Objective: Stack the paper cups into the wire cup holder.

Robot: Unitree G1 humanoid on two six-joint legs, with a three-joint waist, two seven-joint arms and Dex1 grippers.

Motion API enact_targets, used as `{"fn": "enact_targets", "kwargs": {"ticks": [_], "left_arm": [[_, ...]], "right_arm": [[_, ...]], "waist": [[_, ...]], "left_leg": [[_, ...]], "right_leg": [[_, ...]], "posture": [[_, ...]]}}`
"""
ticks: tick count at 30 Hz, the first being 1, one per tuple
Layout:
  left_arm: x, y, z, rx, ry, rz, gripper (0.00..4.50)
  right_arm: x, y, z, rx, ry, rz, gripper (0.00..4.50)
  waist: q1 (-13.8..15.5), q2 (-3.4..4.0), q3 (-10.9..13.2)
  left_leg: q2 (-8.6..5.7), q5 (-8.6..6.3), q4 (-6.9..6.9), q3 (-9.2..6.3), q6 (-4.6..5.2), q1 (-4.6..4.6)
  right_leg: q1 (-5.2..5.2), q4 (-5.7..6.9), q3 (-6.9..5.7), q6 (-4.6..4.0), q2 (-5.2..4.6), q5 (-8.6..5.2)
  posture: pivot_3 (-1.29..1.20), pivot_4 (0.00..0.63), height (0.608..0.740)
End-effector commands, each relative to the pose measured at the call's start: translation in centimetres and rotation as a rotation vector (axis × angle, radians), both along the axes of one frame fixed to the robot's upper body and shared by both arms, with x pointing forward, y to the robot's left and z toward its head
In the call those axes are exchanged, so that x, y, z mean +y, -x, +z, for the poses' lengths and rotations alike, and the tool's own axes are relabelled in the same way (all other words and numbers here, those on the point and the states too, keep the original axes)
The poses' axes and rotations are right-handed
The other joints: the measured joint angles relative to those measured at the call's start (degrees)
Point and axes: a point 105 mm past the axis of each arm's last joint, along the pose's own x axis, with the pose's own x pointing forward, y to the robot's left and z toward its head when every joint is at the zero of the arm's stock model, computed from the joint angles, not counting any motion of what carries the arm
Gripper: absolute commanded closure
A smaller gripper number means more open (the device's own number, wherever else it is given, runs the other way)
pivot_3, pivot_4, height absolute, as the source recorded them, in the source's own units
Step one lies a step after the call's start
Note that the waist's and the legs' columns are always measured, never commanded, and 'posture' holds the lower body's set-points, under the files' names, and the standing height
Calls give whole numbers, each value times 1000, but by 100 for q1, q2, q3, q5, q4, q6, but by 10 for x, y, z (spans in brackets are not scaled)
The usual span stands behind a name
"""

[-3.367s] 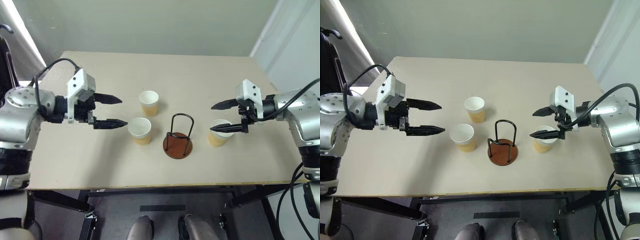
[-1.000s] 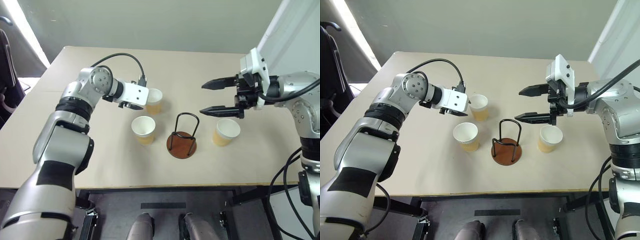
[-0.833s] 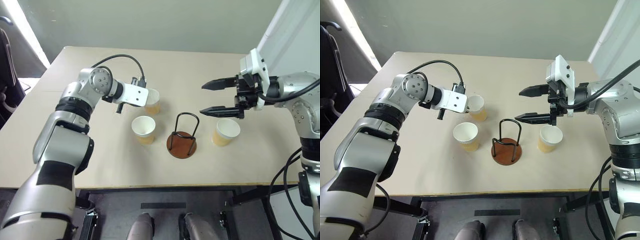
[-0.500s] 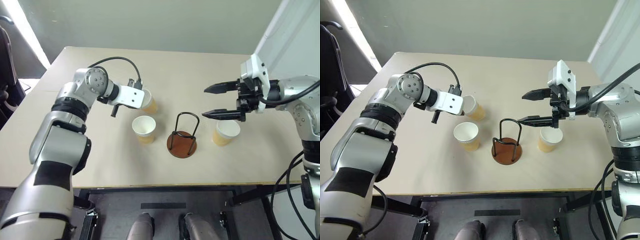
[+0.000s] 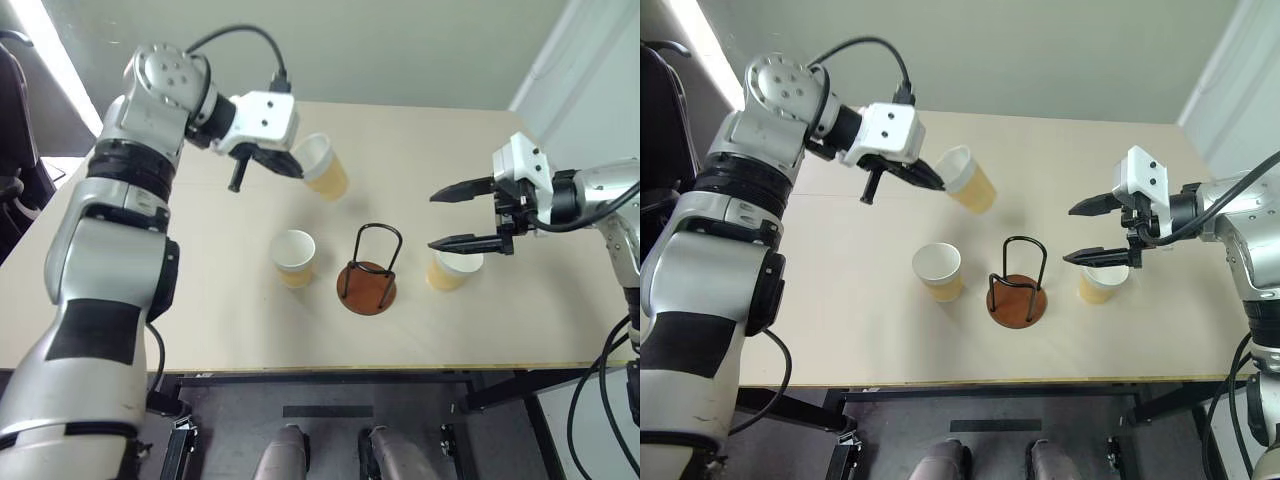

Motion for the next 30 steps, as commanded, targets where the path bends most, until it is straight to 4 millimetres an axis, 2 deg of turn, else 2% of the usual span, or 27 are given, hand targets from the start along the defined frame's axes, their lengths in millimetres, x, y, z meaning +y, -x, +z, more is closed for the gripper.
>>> {"fn": "enact_targets", "kwargs": {"ticks": [1,3,8,13,21,30], "left_arm": [[-15,18,20,-2,17,-90,4449],[-22,26,25,10,32,-129,4449],[-40,64,32,98,82,-271,4449],[-41,88,31,147,67,-332,4449],[-23,90,17,173,-6,-282,4449],[-18,87,0,175,-63,-277,4449]], "right_arm": [[-2,6,11,-45,8,8,471],[-1,6,12,-47,6,7,471],[5,12,11,-43,-5,24,471],[11,15,10,-38,-17,30,471],[14,16,8,-40,-35,24,471],[18,15,8,-44,-47,27,471]], "waist": [[-12,1,1],[-35,4,2],[-49,7,3],[-24,13,4],[-14,19,4],[-10,19,5]], "left_leg": [[-4,0,-1,10,0,-1],[0,0,0,9,-1,-3],[5,3,1,10,-5,-3],[6,9,5,7,-12,5],[5,34,5,3,5,13],[1,45,6,4,13,12]], "right_leg": [[-5,1,-2,0,7,0],[-7,1,0,2,5,2],[-6,2,1,2,9,3],[3,2,2,3,5,3],[14,5,-1,-4,1,22],[17,1,-3,-9,-2,37]], "posture": [[0,150,740],[0,150,740],[0,150,740],[0,150,740],[0,150,740],[0,150,740]]}}
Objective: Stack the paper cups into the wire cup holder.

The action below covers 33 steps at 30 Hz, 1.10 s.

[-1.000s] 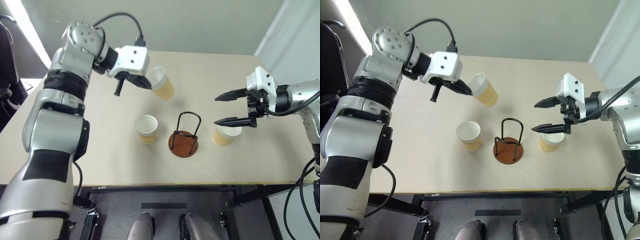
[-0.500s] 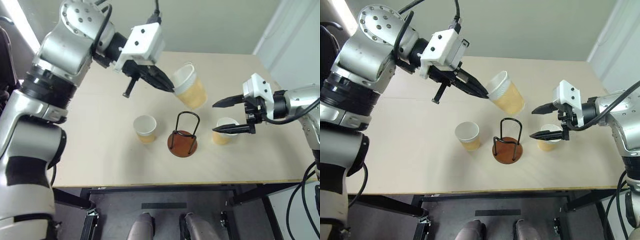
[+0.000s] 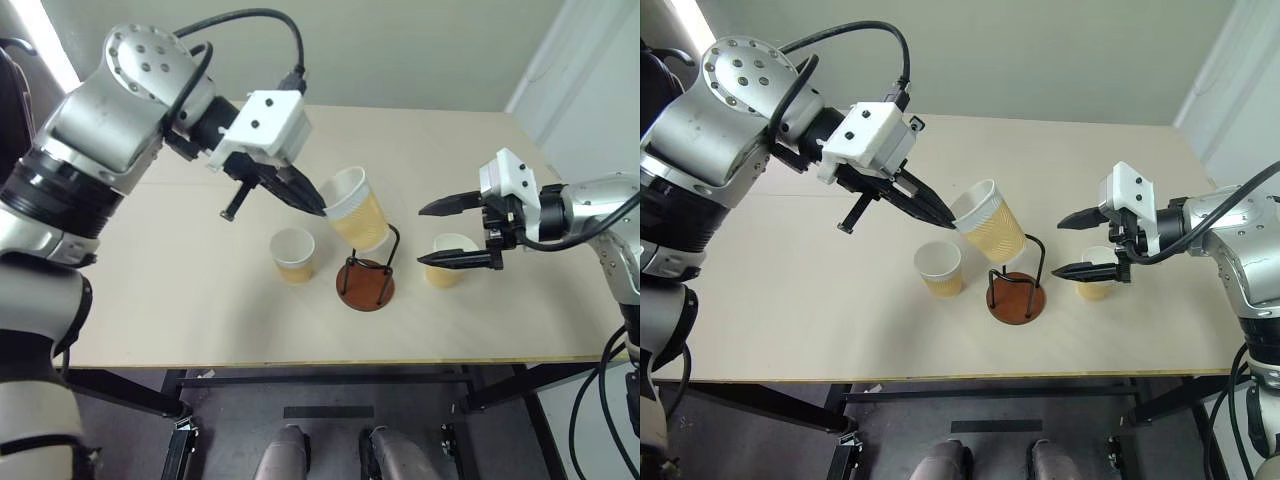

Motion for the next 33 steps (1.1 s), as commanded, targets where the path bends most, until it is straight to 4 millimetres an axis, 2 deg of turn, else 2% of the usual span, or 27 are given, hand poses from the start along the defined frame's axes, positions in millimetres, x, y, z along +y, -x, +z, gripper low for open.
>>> {"fn": "enact_targets", "kwargs": {"ticks": [1,33], "left_arm": [[4,3,-2,-29,-52,-37,4449],[-2,-9,-16,-74,-80,-69,4449]], "right_arm": [[1,4,13,-55,-25,11,471],[2,1,11,-65,-45,1,471]], "waist": [[-6,0,0],[0,0,0]], "left_leg": [[-1,0,-1,2,-1,0],[1,1,-9,0,-2,-3]], "right_leg": [[-1,0,-1,-1,2,0],[-2,-11,0,0,2,1]], "posture": [[0,150,740],[0,150,740]]}}
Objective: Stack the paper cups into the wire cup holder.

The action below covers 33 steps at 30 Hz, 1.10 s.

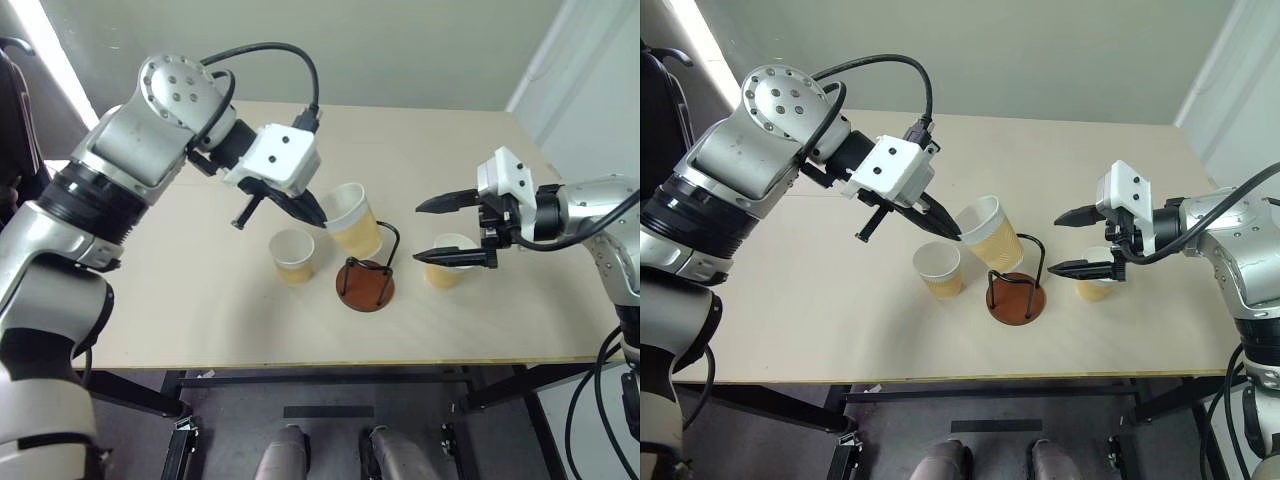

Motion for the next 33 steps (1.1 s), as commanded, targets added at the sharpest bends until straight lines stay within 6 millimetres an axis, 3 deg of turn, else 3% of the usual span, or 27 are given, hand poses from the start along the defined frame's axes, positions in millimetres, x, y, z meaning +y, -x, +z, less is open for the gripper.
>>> {"fn": "enact_targets", "kwargs": {"ticks": [1,3,6,17,21,27,30,33], "left_arm": [[0,4,4,-13,-11,-39,4449],[-1,3,3,-17,-8,-42,4449],[-3,6,-2,9,-15,-45,3902],[-7,3,4,5,44,-39,121],[-7,1,11,1,84,-23,28],[-10,-6,49,35,325,64,28],[1,-6,71,130,471,145,28],[18,4,78,303,554,207,28]], "right_arm": [[-2,3,11,-48,-20,3,471],[-2,3,11,-46,-20,2,471],[-2,4,10,-41,-17,2,471],[-4,3,8,-41,-12,-6,471],[-4,3,8,-43,-9,-8,471],[-11,-1,2,-46,17,-45,471],[-16,0,3,-34,3,-52,471],[-19,1,1,-33,22,-60,471]], "waist": [[1,0,0],[6,0,0],[0,0,0],[9,0,0],[6,0,0],[15,0,0],[2,0,0],[-4,0,0]], "left_leg": [[0,0,0,-1,0,0],[0,0,0,-1,0,0],[0,0,0,0,0,0],[0,0,0,-1,0,-1],[0,0,0,-1,0,-1],[0,0,0,0,1,-2],[0,-1,-1,0,1,-2],[0,-1,-6,0,1,-1]], "right_leg": [[0,-1,0,0,0,0],[1,-1,0,0,0,0],[2,-2,1,1,0,1],[3,-6,0,3,0,2],[2,-6,0,3,0,2],[5,-10,0,5,0,4],[4,-12,1,6,0,4],[3,-13,1,6,0,4]], "posture": [[0,150,740],[0,150,740],[0,150,740],[0,150,740],[0,150,740],[0,150,740],[0,150,740],[0,150,740]]}}
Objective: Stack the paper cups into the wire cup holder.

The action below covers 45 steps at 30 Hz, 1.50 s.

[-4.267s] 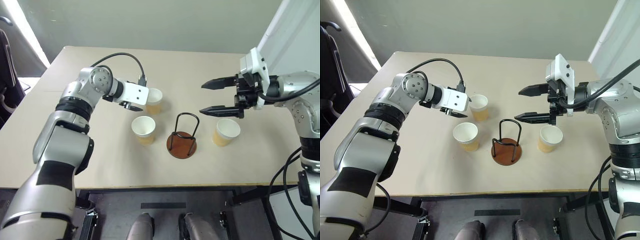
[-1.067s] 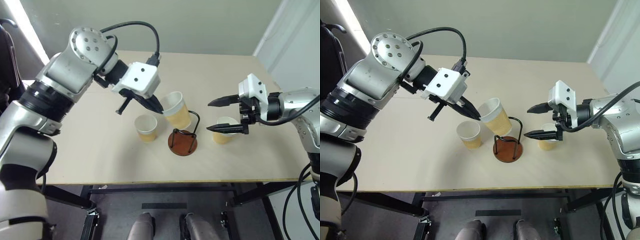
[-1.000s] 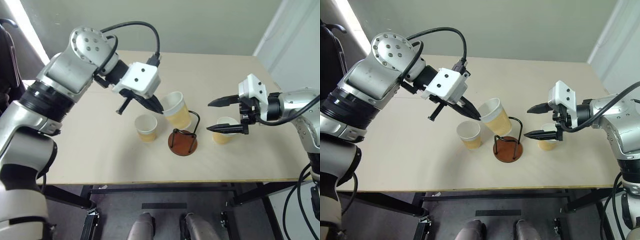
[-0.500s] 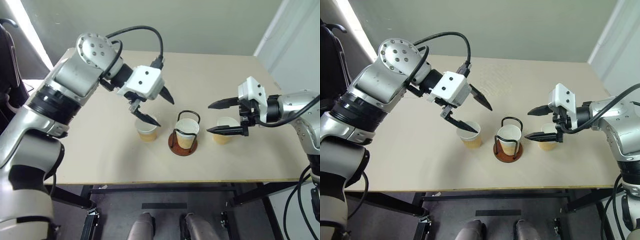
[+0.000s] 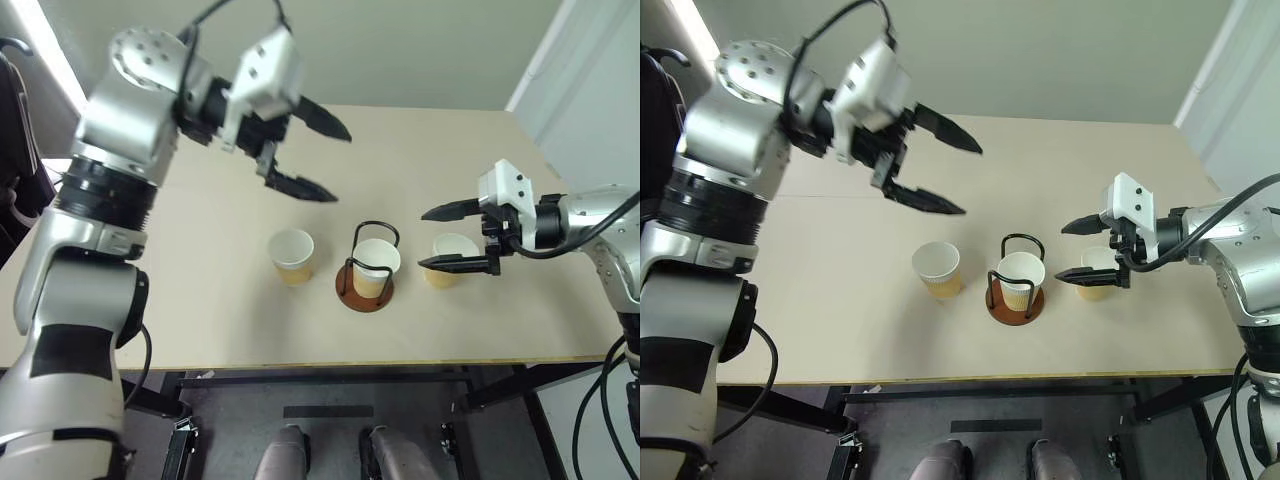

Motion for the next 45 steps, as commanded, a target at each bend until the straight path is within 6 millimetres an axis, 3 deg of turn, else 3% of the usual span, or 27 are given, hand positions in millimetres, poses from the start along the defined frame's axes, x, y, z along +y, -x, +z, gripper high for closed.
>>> {"fn": "enact_targets", "kwargs": {"ticks": [1,7,12,22,30,42,45], "left_arm": [[23,21,20,170,126,15,28],[47,48,-29,331,32,51,28],[62,43,-57,294,-12,146,28],[69,31,-63,167,12,194,28],[69,23,-60,130,54,189,28],[82,22,-58,167,50,174,0],[84,20,-59,165,45,181,0]], "right_arm": [[-9,4,11,-50,15,-19,471],[-24,1,-18,-75,204,-28,471],[-33,-11,-31,-108,305,-24,471],[-45,-37,-52,-117,421,-28,471],[-44,-53,-66,-101,448,-25,471],[-43,-57,-76,-63,447,-12,4474],[-43,-55,-75,-49,442,-6,4474]], "waist": [[-10,0,0],[-19,7,-4],[30,6,-4],[-1,7,-4],[-24,7,-4],[-20,7,-4],[-24,7,-4]], "left_leg": [[0,0,-2,0,0,0],[0,3,-10,2,-6,4],[0,16,7,-2,-7,4],[0,67,1,-2,19,8],[0,95,-3,-5,37,8],[0,94,-69,-3,32,1],[0,95,-92,-4,30,2]], "right_leg": [[-1,-2,0,0,0,0],[-3,-6,1,0,1,-1],[2,-1,-1,1,1,20],[-1,-8,4,-65,2,82],[-10,-8,10,-86,7,116],[-39,-18,11,-81,7,120],[-50,-18,9,-75,7,124]], "posture": [[0,150,740],[0,150,740],[0,150,740],[0,150,740],[0,150,740],[0,150,740],[0,150,740]]}}
